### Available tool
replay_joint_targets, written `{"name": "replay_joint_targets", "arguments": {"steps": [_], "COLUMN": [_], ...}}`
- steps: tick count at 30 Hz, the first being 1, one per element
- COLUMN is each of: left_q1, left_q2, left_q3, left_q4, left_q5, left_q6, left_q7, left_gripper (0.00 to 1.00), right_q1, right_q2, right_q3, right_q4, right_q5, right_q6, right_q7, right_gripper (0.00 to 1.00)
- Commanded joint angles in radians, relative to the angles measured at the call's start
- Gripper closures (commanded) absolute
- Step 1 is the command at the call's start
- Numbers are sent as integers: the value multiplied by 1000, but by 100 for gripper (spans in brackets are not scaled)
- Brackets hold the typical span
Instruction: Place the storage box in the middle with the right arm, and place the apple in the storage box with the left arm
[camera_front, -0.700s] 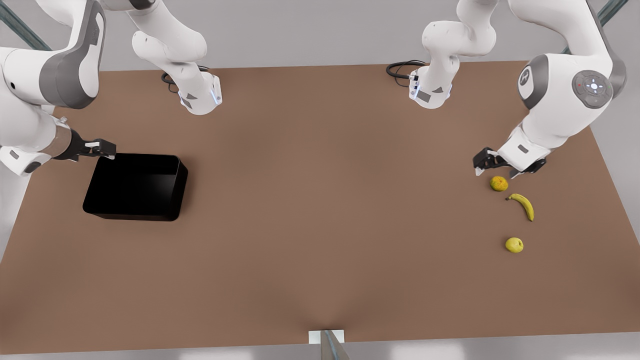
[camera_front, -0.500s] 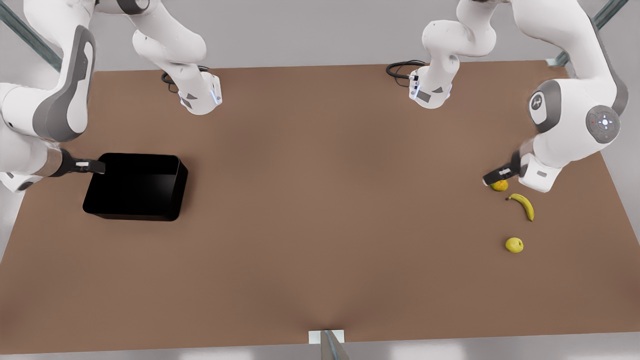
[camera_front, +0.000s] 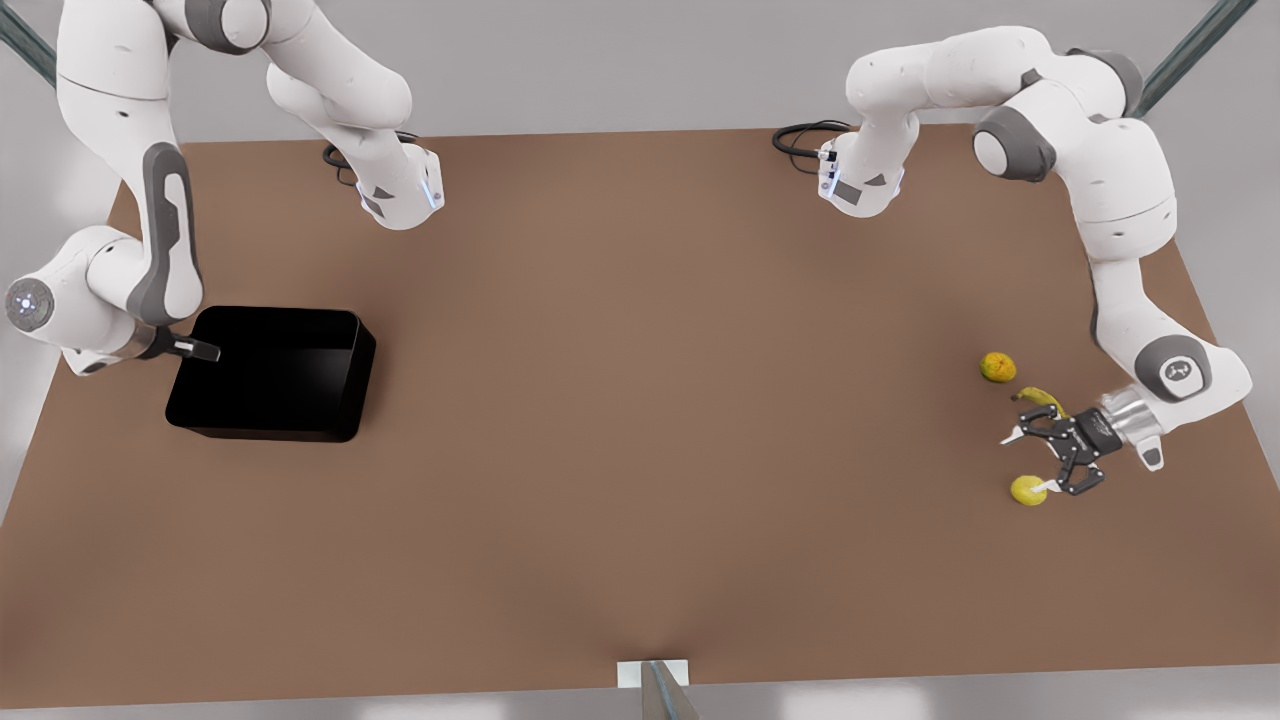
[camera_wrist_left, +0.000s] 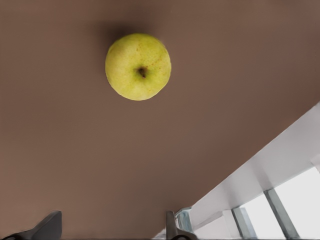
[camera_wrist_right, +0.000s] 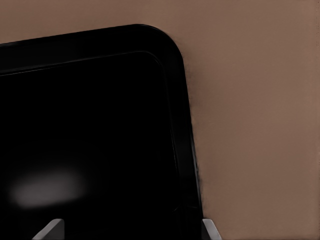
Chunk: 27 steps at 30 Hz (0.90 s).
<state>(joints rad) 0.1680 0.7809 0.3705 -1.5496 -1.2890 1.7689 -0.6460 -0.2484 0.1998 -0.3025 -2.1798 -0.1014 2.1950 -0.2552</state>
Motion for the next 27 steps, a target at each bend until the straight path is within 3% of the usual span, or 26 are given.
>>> {"name": "replay_joint_targets", "arguments": {"steps": [1, 7, 10, 15, 16, 17, 18, 22, 27], "left_q1": [4, 30, 117, 166, 166, 166, 174, 200, 202], "left_q2": [4, 95, 192, 202, 202, 219, 233, 287, 317], "left_q3": [-1, -22, -73, -137, -159, -165, -163, -162, -163], "left_q4": [3, 60, 275, 307, 296, 289, 302, 416, 427], "left_q5": [-154, -176, -20, 123, 163, 166, 171, 281, 312], "left_q6": [0, -11, -171, -307, -298, -272, -263, -253, -177], "left_q7": [-6, -15, -26, -46, -46, -49, -50, -63, -86], "left_gripper": [0, 0, 0, 0, 0, 0, 0, 0, 0], "right_q1": [1, -5, -5, -6, -5, -5, -5, -3, -2], "right_q2": [4, 87, 125, 153, 159, 162, 168, 175, 191], "right_q3": [-6, -47, -49, -49, -49, -49, -49, -49, -49], "right_q4": [0, 0, 5, 6, 6, 8, 8, 9, 18], "right_q5": [0, 39, 39, 39, 39, 37, 37, 29, 25], "right_q6": [6, 112, 114, 112, 111, 109, 109, 109, 108], "right_q7": [-4, -150, -148, -174, -194, -202, -208, -220, -239], "right_gripper": [0, 0, 0, 0, 4, 23, 34, 49, 71]}}
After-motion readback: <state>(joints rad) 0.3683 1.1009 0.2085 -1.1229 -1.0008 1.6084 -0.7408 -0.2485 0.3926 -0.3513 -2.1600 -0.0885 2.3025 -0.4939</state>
